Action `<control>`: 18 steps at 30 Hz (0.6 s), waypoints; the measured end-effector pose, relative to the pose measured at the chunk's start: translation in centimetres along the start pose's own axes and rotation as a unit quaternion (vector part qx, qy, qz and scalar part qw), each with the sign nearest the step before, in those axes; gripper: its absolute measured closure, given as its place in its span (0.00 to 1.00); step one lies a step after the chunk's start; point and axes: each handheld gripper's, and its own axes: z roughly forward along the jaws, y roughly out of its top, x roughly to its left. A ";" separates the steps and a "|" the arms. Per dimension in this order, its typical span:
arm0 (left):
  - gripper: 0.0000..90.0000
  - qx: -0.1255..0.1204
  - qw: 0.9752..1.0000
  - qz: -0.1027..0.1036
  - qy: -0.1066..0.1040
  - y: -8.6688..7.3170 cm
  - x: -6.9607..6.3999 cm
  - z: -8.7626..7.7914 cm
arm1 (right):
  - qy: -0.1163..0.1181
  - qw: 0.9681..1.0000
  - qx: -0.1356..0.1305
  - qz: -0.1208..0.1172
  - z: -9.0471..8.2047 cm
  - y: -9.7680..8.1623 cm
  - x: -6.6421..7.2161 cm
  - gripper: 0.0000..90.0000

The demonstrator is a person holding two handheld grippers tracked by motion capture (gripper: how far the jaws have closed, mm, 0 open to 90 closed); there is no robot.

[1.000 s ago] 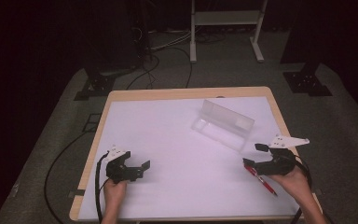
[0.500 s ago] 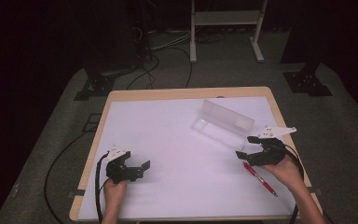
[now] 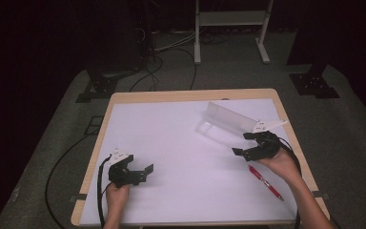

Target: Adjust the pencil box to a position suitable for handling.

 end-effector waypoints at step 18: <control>0.00 0.000 1.000 -0.001 0.000 0.0 0.0 0.0 | 0.018 0.999 0.043 -0.002 4.5 1.3 -1.1 0.27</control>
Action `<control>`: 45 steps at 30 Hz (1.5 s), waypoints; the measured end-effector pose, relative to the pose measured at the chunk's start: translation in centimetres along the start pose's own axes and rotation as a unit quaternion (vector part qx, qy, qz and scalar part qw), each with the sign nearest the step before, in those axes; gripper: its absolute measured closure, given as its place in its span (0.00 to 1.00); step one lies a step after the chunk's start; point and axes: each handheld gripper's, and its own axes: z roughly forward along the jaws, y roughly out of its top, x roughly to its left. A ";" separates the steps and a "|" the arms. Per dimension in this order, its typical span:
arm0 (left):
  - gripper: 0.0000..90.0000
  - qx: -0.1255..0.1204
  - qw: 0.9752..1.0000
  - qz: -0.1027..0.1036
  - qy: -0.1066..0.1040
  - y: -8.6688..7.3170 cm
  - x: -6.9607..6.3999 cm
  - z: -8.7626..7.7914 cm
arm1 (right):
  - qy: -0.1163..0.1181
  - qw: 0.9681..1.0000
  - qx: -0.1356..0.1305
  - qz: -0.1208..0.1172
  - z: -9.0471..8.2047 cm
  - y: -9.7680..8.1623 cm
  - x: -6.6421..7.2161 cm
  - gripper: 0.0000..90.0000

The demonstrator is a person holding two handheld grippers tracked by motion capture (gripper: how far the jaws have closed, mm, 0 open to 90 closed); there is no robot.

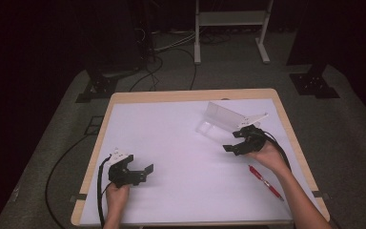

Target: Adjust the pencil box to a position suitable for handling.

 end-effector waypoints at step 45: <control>0.00 -0.001 1.000 -0.002 -0.001 0.0 0.0 0.0 | -0.026 0.998 0.058 -0.004 4.9 -0.6 -1.7 0.80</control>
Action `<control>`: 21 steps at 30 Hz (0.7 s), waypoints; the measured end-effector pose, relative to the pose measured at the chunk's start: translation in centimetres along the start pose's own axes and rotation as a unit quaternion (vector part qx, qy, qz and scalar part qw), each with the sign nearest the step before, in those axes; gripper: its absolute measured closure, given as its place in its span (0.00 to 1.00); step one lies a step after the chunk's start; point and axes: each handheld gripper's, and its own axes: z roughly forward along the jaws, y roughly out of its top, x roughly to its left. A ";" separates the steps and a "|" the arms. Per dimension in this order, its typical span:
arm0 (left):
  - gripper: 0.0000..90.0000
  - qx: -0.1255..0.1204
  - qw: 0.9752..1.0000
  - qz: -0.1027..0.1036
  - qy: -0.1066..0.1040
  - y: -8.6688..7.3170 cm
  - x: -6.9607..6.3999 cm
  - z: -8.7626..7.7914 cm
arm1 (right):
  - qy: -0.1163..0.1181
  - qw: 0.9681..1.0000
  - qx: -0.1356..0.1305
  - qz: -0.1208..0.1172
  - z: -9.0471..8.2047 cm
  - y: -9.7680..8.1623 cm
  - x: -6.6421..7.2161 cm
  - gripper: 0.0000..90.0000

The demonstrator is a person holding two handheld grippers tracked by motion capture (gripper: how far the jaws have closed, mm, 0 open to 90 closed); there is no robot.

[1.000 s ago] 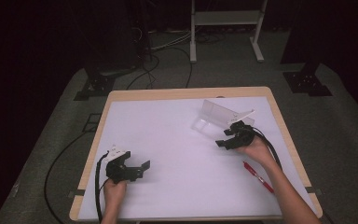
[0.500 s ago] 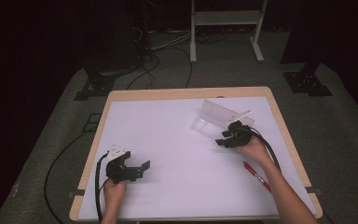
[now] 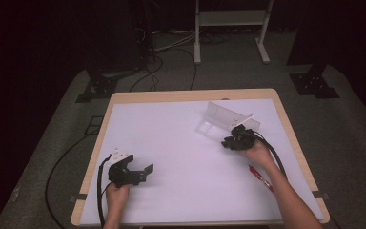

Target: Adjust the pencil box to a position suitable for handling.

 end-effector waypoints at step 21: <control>0.00 0.000 1.000 -0.001 0.001 0.0 0.0 0.0 | -0.009 1.000 -0.003 -0.019 0.1 0.3 0.7 0.95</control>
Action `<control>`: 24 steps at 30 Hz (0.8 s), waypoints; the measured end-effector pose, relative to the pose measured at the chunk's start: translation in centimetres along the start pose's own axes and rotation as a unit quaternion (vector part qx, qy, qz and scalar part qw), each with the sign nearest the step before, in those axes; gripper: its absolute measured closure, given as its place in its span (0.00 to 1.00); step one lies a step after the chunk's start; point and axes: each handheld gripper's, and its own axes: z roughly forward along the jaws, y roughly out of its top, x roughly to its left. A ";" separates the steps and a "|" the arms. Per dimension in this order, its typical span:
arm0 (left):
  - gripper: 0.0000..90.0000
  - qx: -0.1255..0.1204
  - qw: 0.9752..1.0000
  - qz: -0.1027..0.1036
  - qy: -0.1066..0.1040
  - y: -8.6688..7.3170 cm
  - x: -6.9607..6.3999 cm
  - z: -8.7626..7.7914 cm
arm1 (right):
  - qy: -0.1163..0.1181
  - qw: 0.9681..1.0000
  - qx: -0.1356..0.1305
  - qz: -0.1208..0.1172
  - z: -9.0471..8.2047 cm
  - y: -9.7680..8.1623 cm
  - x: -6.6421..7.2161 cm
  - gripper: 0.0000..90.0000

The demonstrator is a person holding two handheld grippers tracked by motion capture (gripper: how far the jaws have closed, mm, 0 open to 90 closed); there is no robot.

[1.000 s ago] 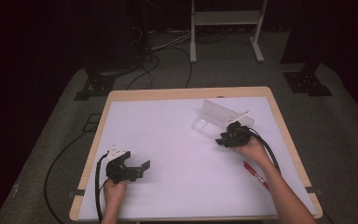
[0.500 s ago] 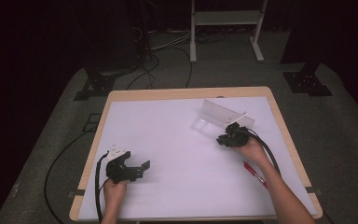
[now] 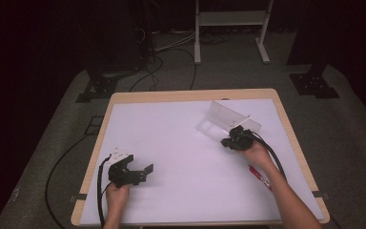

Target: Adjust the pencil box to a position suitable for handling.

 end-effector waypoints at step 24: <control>0.00 0.000 1.000 0.000 0.000 0.0 0.0 0.0 | -0.020 0.999 -0.037 -0.028 -1.8 0.6 0.8 0.94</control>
